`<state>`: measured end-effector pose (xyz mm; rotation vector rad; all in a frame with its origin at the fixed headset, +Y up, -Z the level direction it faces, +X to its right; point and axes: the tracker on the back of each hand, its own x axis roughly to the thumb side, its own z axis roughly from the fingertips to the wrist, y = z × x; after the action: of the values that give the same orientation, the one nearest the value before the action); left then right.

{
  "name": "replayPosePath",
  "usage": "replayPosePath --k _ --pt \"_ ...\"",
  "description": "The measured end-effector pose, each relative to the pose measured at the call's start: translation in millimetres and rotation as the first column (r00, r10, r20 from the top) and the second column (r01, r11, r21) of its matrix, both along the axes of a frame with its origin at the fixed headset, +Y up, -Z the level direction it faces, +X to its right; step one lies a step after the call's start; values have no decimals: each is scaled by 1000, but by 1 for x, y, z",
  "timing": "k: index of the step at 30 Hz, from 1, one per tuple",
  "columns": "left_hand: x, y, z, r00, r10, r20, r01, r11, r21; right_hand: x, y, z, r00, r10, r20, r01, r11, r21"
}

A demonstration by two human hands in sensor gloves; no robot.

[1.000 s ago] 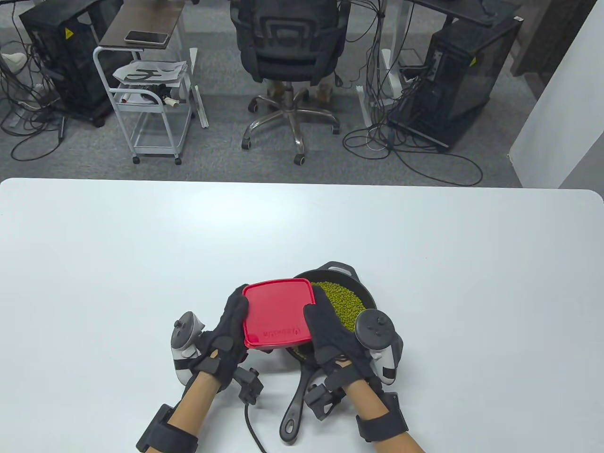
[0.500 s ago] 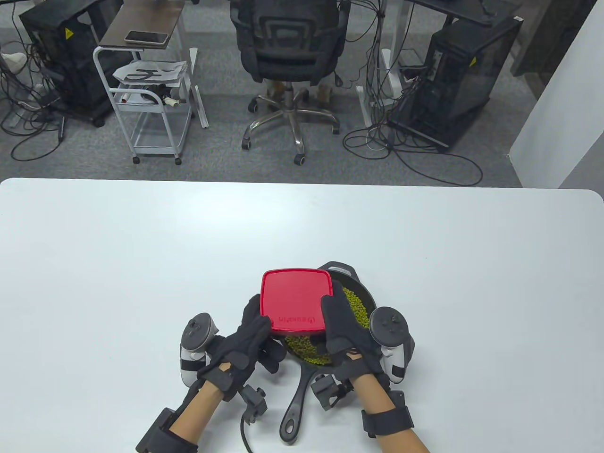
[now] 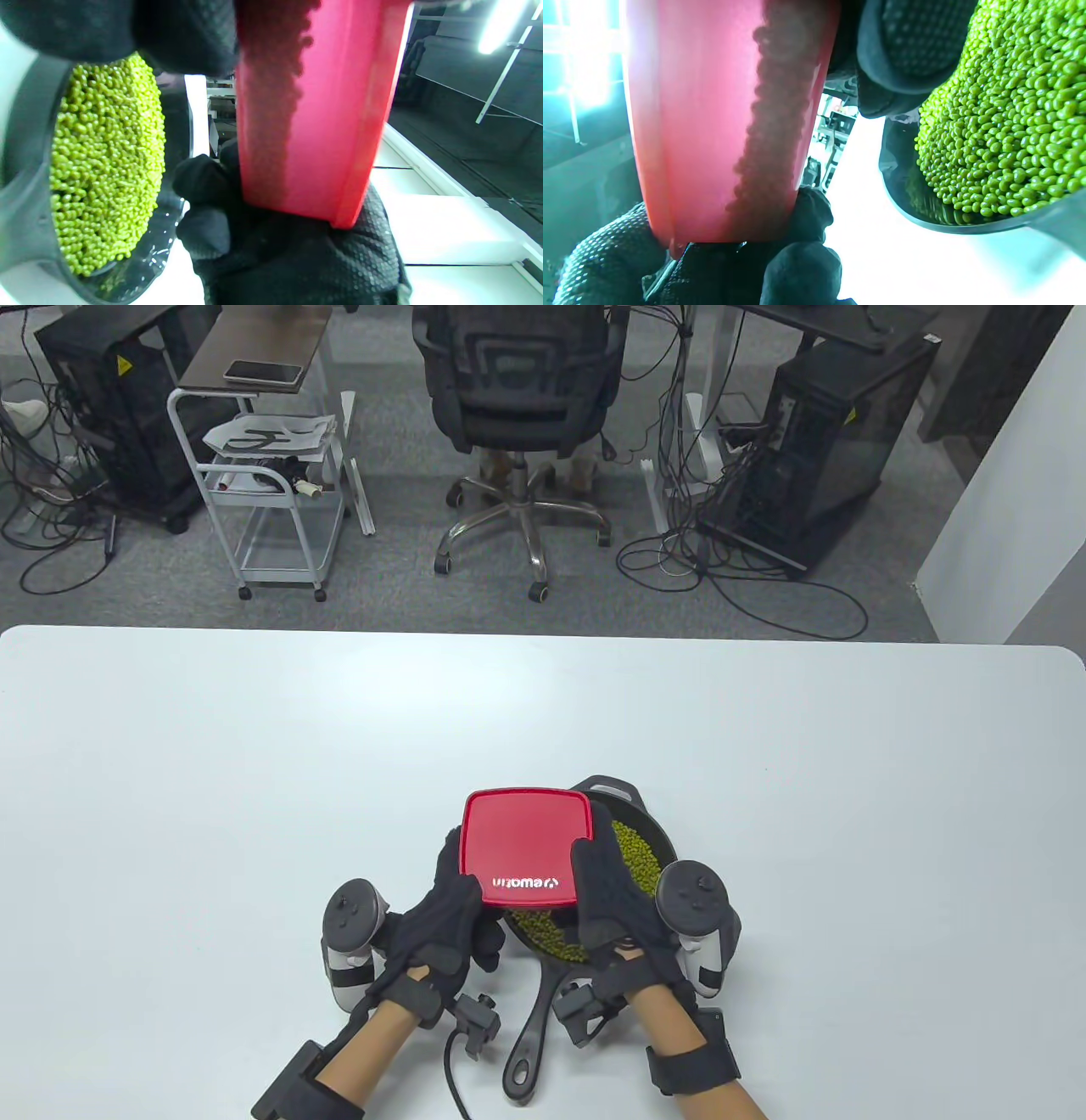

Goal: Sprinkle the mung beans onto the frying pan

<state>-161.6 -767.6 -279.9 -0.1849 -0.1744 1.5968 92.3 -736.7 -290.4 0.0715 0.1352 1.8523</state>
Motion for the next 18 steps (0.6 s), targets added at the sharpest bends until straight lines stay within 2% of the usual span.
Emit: replayPosePath --k 9,14,18 --pt "-14 2 -3 997 55 -47 -58 997 -52 0 -2 -2 995 -53 -89 50 998 -38" --pt "-49 8 -6 980 129 -154 -140 988 -60 10 0 -5 996 -71 -61 69 997 -37" --pt "-84 7 -11 963 83 -256 -116 986 -120 18 2 -6 995 -90 -36 89 996 -32"
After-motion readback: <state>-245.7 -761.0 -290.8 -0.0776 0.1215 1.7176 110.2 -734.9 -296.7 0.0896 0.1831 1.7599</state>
